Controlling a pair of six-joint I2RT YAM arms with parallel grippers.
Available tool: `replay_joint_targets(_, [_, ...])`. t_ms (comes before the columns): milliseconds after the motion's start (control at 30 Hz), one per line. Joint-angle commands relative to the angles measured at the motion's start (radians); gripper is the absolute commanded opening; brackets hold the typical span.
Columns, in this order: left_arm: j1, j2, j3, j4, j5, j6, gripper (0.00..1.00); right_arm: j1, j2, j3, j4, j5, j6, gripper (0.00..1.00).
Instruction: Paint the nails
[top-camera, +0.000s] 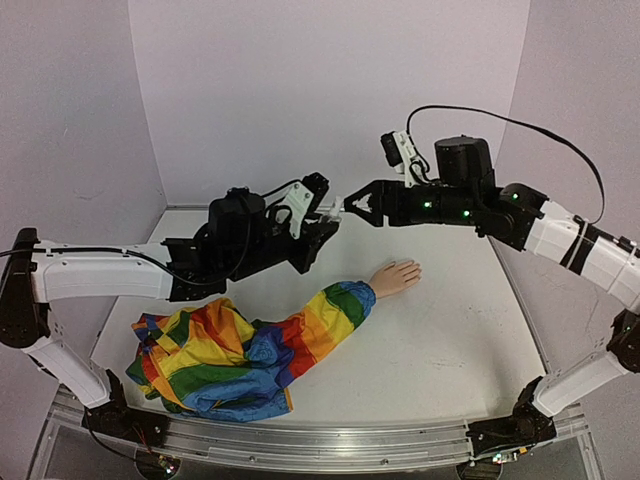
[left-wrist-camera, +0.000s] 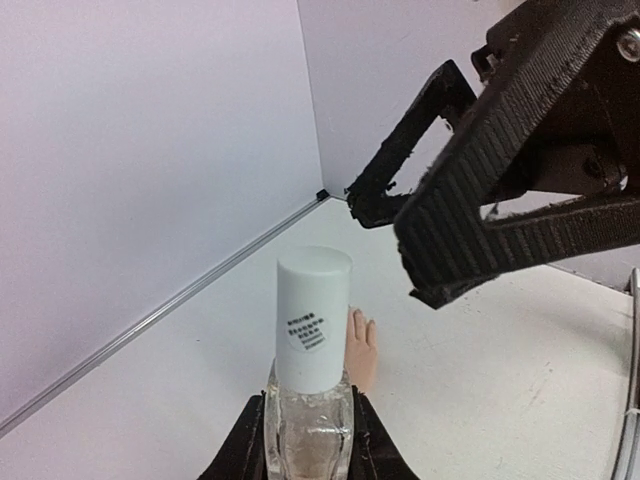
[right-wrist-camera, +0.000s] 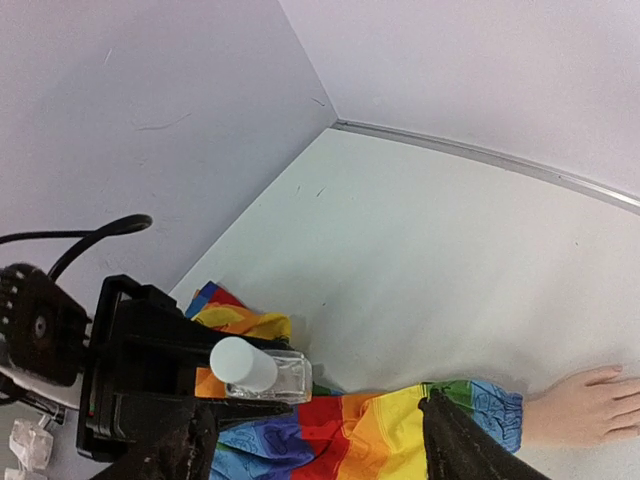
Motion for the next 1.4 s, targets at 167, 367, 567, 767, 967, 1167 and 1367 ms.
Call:
replay_joint_targets(167, [-0.028,0.043,0.071,0.060,-0.112,0.044,0.00,0.034,0.101,0.120,0.070,0.056,0.113,0.63])
replay_joint_targets(367, [-0.032,0.053,0.084,0.060,-0.128,0.048,0.00,0.041,0.152,0.142,0.073,0.031,0.129,0.44])
replay_joint_targets(567, [-0.033,0.054,0.086,0.057,-0.134,0.032,0.00,0.043,0.158,0.135,0.084,-0.001,0.120,0.23])
replay_joint_targets(767, [0.011,-0.007,0.047,0.057,0.218,-0.035,0.00,0.036,0.102,0.109,0.089,-0.100,-0.020,0.00])
replay_joint_targets(967, [0.207,0.038,0.139,0.067,1.210,-0.376,0.00,0.004,0.043,0.038,0.092,-1.000,-0.332,0.00])
replay_joint_targets(1167, [0.227,0.011,0.077,0.069,1.110,-0.337,0.00,-0.004,0.042,0.007,0.087,-0.904,-0.298,0.06])
replay_joint_targets(1367, [0.202,-0.057,-0.018,0.055,0.468,-0.275,0.00,-0.006,-0.025,0.041,0.004,-0.336,-0.215,0.72])
